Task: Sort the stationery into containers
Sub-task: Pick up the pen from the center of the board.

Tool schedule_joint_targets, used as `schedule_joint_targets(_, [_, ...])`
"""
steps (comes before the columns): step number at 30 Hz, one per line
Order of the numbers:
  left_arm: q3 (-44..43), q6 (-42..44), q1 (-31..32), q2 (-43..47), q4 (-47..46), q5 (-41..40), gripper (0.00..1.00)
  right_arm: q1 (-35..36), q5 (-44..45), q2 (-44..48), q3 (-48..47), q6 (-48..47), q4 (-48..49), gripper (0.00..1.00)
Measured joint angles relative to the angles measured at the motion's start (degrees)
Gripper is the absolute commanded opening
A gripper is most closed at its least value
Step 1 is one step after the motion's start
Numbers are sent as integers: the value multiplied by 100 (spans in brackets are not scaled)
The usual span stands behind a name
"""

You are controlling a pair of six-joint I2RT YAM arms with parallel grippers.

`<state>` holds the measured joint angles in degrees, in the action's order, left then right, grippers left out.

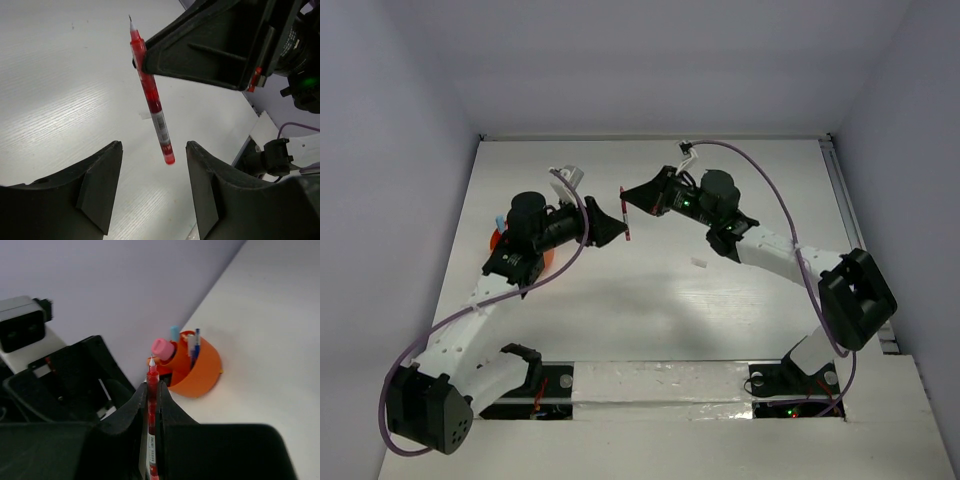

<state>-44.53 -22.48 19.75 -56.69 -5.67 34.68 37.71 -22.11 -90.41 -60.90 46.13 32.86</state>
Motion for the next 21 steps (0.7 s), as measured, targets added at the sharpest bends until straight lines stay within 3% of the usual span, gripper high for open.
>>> schedule_joint_targets(7, [2, -155, 0, -133, -249, 203, 41, 284, -61, -48, -35, 240, 505, 0])
schedule_joint_targets(11, [4, -245, 0, -170, -306, 282, 18, 328, -85, -144, -57, 352, 704, 0])
schedule_joint_targets(13, [4, -260, 0, -168, -367, 308, 17, 328, -83, -179, -57, 380, 787, 0])
schedule_joint_targets(17, [4, -275, 0, -168, -446, 308, 33, 328, -35, -177, -52, 382, 911, 0])
schedule_joint_targets(21, [7, -295, 0, -168, -444, 319, 32, 328, 85, -122, -31, 374, 1010, 0])
